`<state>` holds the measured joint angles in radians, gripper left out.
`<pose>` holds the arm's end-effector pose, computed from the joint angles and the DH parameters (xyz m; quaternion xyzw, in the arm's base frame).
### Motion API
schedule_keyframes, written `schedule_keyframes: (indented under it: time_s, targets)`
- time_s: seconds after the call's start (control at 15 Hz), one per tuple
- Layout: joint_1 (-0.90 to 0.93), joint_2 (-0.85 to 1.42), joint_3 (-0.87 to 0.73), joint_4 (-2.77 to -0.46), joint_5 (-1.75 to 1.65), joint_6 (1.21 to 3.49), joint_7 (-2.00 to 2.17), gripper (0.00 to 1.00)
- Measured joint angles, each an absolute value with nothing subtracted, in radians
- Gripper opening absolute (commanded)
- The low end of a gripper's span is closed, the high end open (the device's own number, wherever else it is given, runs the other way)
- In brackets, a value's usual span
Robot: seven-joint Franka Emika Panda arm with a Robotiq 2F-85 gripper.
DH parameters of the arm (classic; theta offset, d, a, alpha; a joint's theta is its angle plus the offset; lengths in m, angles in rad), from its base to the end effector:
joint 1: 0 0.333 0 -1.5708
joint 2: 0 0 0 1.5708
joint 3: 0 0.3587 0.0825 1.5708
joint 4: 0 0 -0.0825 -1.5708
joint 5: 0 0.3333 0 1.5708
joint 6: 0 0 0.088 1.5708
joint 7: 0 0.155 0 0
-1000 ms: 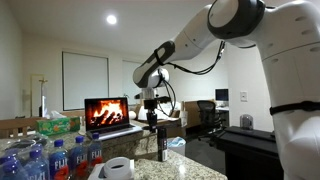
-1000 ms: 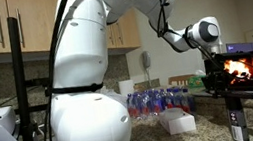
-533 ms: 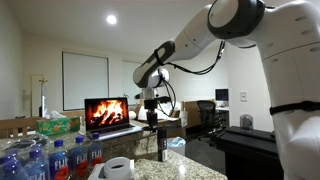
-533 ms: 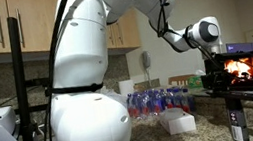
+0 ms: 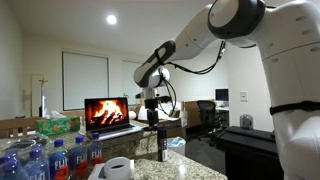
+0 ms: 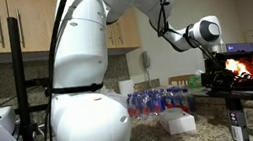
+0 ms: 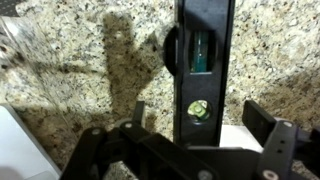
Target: Put the bottle on the can, then pick the black object and put it on the can, then pick the clear tape and put it on the counter
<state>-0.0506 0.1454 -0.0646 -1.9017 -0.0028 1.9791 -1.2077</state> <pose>0.5414 -0.0616 0.4360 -0.8536 -0.5198 0.0304 0.0161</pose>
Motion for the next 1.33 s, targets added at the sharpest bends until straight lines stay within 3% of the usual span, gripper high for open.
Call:
schedule_keyframes:
  time_s: [0.6, 1.33]
  targets:
    - [-0.051, 0.026, -0.053, -1.89, -0.003, 1.962, -1.22, 1.0]
    - [0.108, 0.031, 0.106, -1.908, -0.021, 1.936, -1.291, 1.0]
